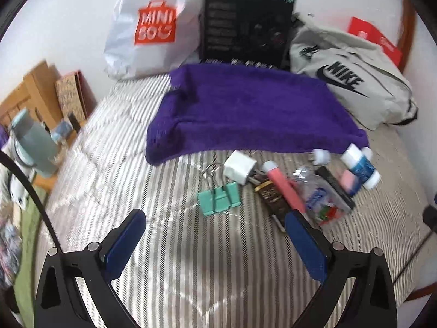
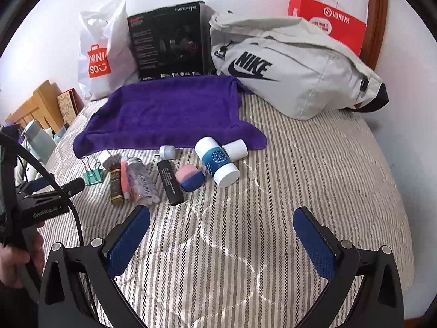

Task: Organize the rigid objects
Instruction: 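Lower the left tool onto the green binder clip and close on it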

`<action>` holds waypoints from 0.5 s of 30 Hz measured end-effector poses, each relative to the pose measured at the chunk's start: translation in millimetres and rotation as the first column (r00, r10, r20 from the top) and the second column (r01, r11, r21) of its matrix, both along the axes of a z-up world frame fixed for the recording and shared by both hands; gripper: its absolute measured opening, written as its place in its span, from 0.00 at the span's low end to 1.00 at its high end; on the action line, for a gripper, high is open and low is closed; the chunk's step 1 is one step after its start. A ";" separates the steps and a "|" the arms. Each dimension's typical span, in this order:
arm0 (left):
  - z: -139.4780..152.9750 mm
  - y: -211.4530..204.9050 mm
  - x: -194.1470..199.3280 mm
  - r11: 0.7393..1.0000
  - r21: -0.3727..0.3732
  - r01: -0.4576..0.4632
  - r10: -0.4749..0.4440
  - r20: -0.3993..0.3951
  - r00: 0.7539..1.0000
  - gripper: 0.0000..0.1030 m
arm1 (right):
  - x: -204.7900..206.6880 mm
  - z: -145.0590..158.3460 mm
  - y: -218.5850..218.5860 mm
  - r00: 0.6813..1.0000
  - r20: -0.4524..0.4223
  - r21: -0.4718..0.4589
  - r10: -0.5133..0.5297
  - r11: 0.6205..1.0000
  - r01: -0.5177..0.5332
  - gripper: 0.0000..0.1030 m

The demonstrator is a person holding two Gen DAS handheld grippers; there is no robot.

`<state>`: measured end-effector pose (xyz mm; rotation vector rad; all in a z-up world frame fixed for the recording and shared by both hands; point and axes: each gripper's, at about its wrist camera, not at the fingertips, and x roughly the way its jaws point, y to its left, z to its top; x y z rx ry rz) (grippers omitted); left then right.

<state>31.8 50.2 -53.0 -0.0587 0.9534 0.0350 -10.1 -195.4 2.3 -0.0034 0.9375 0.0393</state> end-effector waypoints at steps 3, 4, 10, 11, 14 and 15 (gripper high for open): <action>-14.6 5.4 13.8 0.999 -0.010 -0.050 0.049 -0.027 0.998 0.99 | 9.3 -10.3 -0.6 1.000 -0.030 0.002 0.007 1.000 -0.007 1.00; -19.9 6.4 19.5 0.998 -0.002 -0.067 0.066 -0.035 0.997 0.98 | 12.1 -13.5 -0.9 0.999 -0.037 0.002 0.010 1.000 -0.010 1.00; -39.8 10.4 39.6 0.991 -0.009 -0.130 0.129 -0.083 0.988 0.90 | 30.2 -27.2 -4.1 0.997 -0.070 0.011 0.033 0.999 -0.032 1.00; -42.1 9.9 41.8 0.991 -0.018 -0.136 0.134 -0.086 0.987 0.84 | 32.6 -28.8 -4.6 0.997 -0.073 0.016 0.037 0.999 -0.036 1.00; -46.5 5.7 46.6 0.987 0.010 -0.159 0.159 -0.082 0.984 0.84 | 43.0 -36.4 -10.1 0.995 -0.087 0.032 0.047 0.998 -0.044 1.00; -47.5 4.5 46.0 0.987 0.017 -0.163 0.164 -0.079 0.983 0.84 | 45.8 -38.1 -12.2 0.995 -0.089 0.039 0.051 0.998 -0.048 1.00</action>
